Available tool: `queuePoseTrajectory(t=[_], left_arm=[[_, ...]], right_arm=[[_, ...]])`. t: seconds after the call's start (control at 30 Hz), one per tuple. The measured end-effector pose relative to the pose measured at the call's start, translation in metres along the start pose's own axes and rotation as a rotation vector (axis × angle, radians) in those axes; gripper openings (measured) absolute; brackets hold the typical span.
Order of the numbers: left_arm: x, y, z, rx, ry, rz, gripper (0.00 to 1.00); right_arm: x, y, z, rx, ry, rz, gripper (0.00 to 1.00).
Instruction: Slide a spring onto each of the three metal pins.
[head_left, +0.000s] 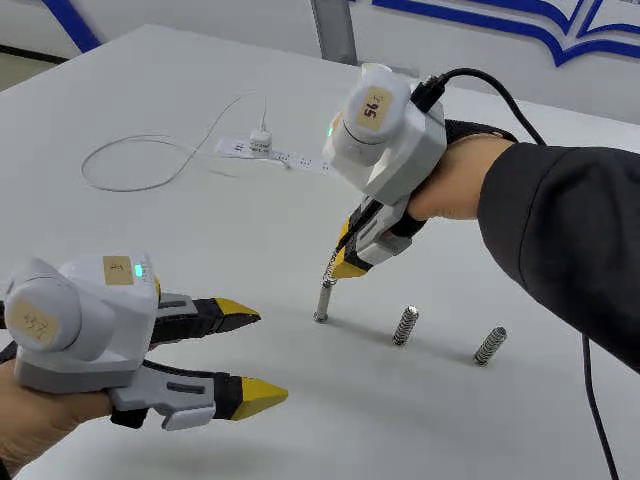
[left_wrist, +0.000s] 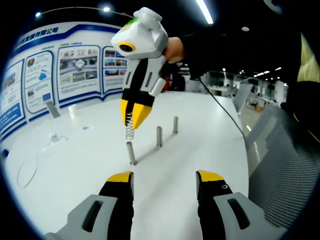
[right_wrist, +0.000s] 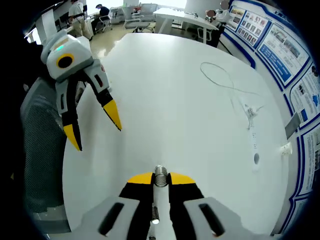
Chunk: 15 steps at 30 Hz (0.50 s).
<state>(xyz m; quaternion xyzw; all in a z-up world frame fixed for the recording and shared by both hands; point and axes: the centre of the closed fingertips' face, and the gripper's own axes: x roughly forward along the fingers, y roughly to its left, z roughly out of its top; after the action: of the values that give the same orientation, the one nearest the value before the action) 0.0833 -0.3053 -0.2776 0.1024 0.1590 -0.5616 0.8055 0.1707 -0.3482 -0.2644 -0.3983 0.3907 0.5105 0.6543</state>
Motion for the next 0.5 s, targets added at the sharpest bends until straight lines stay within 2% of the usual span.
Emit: queuePoseTrajectory(t=[0.5], left_arm=[[-0.001, 0.002, -0.005, -0.015, 0.006, 0.001, 0.5]], right_arm=[[0.012, 0.0, -0.005, 0.021, 0.024, 0.025, 0.12]])
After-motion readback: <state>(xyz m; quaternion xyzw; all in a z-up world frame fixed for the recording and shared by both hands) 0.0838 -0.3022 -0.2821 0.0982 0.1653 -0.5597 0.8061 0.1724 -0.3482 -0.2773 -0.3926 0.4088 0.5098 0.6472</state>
